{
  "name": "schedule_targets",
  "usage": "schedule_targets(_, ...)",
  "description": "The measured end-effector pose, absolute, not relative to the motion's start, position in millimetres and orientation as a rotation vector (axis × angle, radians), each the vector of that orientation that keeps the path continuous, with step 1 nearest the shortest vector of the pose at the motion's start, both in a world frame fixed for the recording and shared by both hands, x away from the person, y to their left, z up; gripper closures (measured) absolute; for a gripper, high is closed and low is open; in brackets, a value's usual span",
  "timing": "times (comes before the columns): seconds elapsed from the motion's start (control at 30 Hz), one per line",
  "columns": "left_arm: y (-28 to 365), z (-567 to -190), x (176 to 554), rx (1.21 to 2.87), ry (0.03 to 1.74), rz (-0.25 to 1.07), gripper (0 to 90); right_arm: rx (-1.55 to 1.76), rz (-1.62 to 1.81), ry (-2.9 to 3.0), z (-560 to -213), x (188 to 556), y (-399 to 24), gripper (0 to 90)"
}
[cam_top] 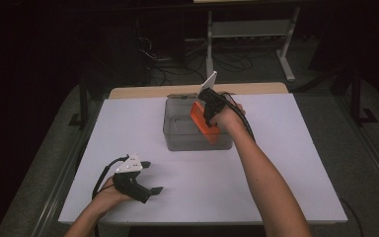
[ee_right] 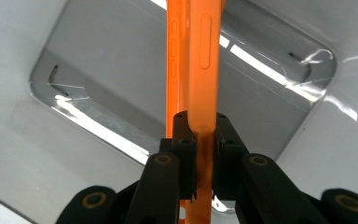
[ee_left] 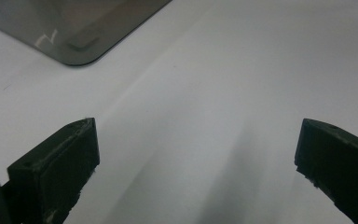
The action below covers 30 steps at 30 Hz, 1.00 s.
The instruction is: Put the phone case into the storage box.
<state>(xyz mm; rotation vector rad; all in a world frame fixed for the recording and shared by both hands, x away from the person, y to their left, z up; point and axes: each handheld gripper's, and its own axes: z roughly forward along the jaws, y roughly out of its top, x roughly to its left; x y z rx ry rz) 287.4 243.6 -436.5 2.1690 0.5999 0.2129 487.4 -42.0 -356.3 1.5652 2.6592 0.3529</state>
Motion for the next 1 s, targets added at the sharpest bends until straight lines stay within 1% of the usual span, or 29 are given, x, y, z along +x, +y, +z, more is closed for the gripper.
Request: schedule_targets(1.0,243,-437,287,2.172,0.597,0.206,0.0,1.916,0.274,2.446,-364,489,-74,81.4)
